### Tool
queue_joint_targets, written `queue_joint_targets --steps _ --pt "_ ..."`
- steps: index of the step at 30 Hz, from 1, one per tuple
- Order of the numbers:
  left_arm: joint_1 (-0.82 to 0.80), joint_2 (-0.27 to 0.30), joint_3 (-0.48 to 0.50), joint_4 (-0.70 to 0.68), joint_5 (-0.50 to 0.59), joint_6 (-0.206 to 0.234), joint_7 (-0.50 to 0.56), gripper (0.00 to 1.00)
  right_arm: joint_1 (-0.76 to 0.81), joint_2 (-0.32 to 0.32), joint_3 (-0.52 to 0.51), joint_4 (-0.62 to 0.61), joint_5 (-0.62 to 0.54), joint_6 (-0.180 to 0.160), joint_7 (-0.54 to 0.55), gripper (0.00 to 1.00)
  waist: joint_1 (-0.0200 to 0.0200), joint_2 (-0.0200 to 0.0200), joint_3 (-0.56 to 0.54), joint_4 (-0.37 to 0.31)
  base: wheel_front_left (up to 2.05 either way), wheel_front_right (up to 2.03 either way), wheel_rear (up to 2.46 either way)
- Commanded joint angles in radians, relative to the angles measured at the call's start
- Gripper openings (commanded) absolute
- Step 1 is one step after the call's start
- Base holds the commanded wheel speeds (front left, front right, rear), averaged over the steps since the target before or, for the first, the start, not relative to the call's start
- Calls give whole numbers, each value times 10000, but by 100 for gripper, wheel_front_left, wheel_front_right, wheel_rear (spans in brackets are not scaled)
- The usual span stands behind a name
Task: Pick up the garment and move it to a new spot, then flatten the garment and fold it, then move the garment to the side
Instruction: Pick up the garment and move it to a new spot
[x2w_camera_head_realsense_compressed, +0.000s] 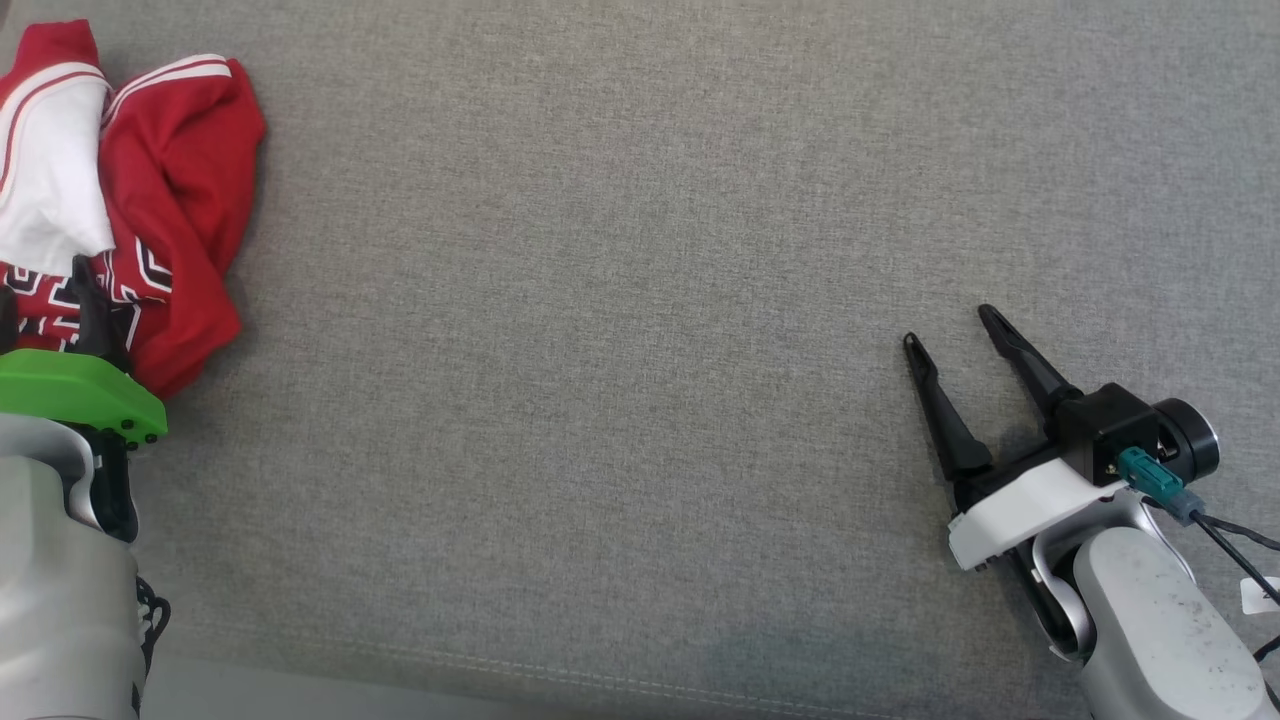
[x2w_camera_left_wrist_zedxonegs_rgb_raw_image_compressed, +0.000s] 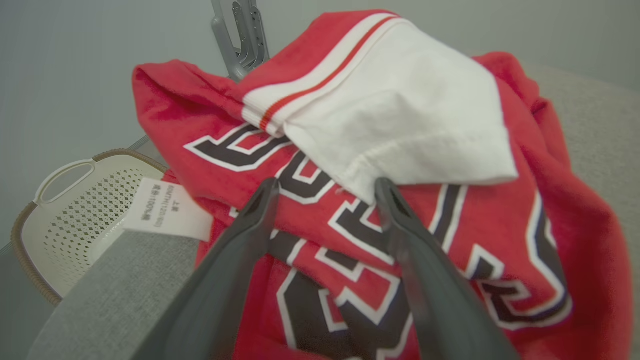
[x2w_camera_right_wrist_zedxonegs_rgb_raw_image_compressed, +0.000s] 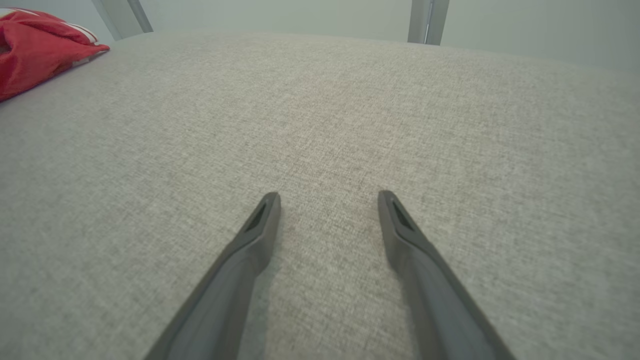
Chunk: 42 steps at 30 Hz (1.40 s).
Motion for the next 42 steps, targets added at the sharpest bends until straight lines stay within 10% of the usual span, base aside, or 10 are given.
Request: queue_joint_targets --steps 1,4,5,6,22,42 --pt "-157 6 55 70 -77 12 1 100 -75 -64 -15 44 -49 -6 -25 100 -1 0 117 -58 0 0 0" --pt "-248 -74 152 212 -110 11 3 100 -86 -54 28 106 -57 -6 -10 100 -1 0 171 -59 0 0 0" --pt "-242 -97 115 283 -62 11 3 26 -96 -46 45 141 -48 -6 -7 100 -1 0 179 -62 0 0 0" --pt "-261 -108 114 323 -54 10 3 0 -99 -37 51 166 -36 -6 -5 100 -1 0 180 -63 0 0 0" --pt "-441 67 -126 -1382 231 11 -2 0 123 511 -2 349 283 -6 -14 100 -1 0 -681 -216 0 0 0" --pt "321 -1632 -5210 -5809 -1330 7 -2 0 419 1400 -122 412 624 -6 -14 100 -1 0 -1544 -2634 0 0 0"
